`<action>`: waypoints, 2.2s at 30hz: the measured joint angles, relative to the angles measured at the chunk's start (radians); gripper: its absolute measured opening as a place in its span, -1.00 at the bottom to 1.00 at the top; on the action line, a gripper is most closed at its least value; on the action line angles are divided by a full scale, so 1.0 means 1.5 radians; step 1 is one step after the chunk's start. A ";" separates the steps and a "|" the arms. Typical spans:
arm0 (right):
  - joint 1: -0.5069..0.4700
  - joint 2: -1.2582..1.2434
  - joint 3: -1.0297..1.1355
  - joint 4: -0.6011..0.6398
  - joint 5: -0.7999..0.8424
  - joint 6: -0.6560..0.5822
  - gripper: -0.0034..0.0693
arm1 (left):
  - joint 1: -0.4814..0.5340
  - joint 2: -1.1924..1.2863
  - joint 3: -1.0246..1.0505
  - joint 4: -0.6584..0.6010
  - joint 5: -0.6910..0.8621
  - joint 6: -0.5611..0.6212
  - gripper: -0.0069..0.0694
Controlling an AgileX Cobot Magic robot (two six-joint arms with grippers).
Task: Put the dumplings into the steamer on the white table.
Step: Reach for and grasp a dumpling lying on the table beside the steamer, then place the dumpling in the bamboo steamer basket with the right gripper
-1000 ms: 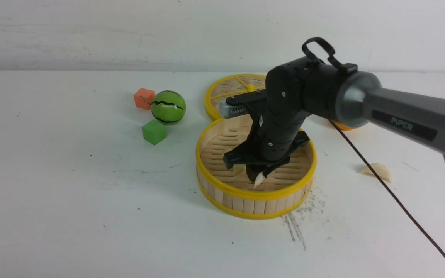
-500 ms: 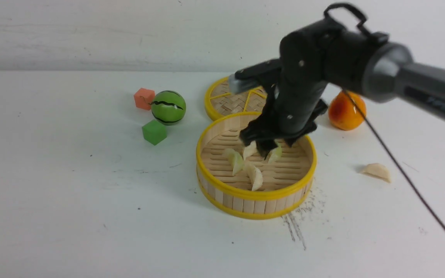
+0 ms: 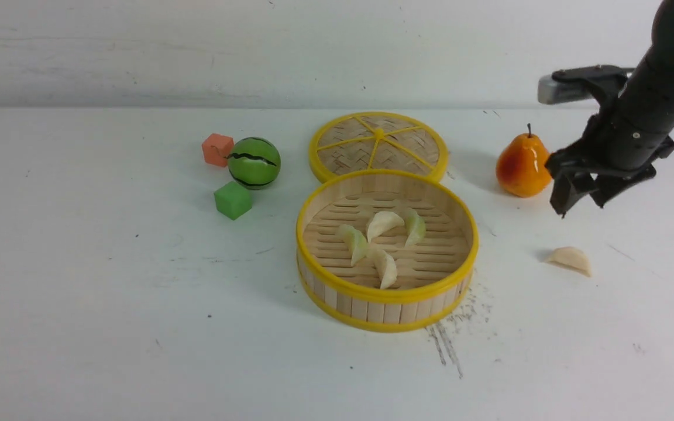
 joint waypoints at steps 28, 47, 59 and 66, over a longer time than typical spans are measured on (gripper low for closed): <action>0.003 0.127 -0.030 -0.051 -0.041 -0.088 -0.27 | 0.000 0.000 0.000 -0.059 -0.006 0.000 -0.56; 0.257 0.025 -0.049 0.010 0.003 0.116 -0.27 | 0.000 0.000 0.000 -0.049 0.001 0.020 -0.53; 0.262 0.093 -0.049 -0.040 -0.001 0.187 -0.25 | 0.000 0.000 0.000 -0.044 0.013 0.049 -0.53; 0.262 0.092 -0.049 -0.056 -0.008 0.204 0.21 | 0.000 0.000 0.000 -0.043 0.014 0.051 -0.52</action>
